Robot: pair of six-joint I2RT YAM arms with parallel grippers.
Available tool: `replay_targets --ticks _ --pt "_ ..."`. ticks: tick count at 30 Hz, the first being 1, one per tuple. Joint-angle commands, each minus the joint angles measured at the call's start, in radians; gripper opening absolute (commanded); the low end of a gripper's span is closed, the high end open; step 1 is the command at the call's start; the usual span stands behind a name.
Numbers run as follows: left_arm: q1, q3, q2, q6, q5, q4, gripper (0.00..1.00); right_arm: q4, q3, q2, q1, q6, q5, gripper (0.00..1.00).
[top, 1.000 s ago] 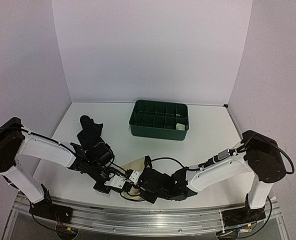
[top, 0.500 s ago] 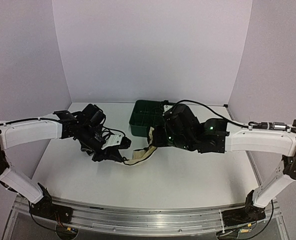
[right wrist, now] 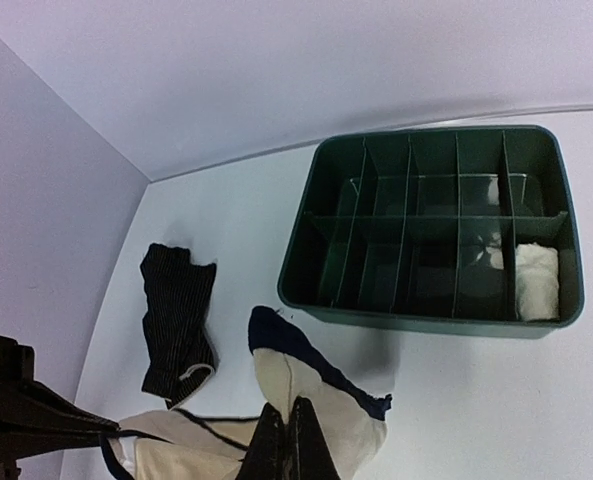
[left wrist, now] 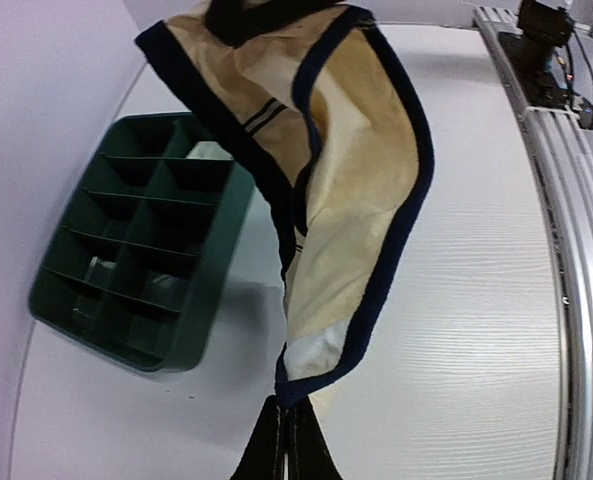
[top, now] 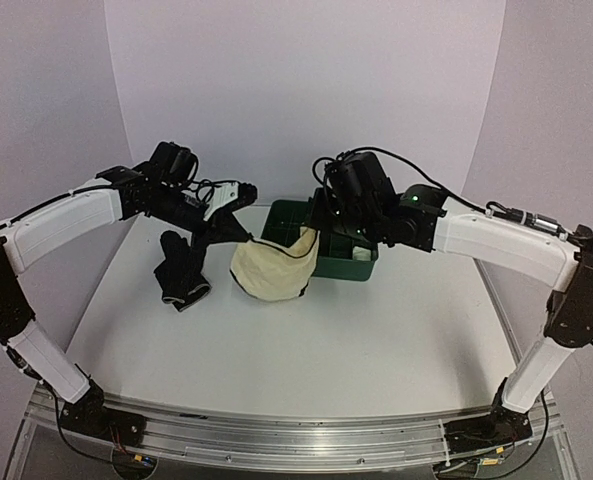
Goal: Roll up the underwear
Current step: Flatten out the underwear at the center of the board.
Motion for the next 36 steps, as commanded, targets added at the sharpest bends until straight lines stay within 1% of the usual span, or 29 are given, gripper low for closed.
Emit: replay_targets --ticks 1,4,6,9,11,13,17,20,23,29,33,36 --pt "0.029 0.082 -0.003 0.067 -0.058 0.065 0.00 0.034 0.045 -0.004 -0.005 -0.027 -0.059 0.00" --pt "0.027 0.017 -0.064 0.099 -0.041 0.100 0.00 0.063 -0.082 -0.056 -0.004 0.065 -0.110 0.00" --pt "0.017 -0.087 -0.111 0.138 -0.020 0.102 0.00 0.079 -0.206 -0.102 0.000 0.145 -0.126 0.00" --pt "-0.027 -0.273 -0.183 0.175 -0.011 0.104 0.00 0.143 -0.382 -0.136 0.043 0.242 -0.144 0.00" --pt "-0.087 -0.411 -0.230 0.174 -0.005 0.128 0.00 0.191 -0.472 -0.105 0.075 0.287 -0.186 0.00" --pt "-0.181 -0.545 -0.273 0.159 -0.017 0.168 0.00 0.205 -0.532 -0.068 0.093 0.352 -0.232 0.00" --pt "-0.295 -0.691 -0.315 0.074 -0.007 0.197 0.00 0.257 -0.681 -0.068 0.113 0.459 -0.271 0.00" --pt "-0.340 -0.762 -0.331 0.045 -0.006 0.212 0.00 0.258 -0.734 -0.086 0.114 0.483 -0.307 0.00" --pt "-0.393 -0.805 -0.331 0.019 0.002 0.233 0.00 0.244 -0.752 -0.097 0.114 0.496 -0.336 0.01" --pt "-0.494 -0.851 -0.310 -0.040 0.011 0.306 0.00 0.123 -0.757 -0.106 0.114 0.537 -0.407 0.11" --pt "-0.541 -0.868 -0.292 -0.033 0.015 0.324 0.00 0.088 -0.789 -0.121 0.114 0.561 -0.452 0.21" --pt "-0.555 -0.868 -0.287 -0.005 0.014 0.311 0.01 0.031 -0.801 -0.164 0.115 0.533 -0.467 0.23"
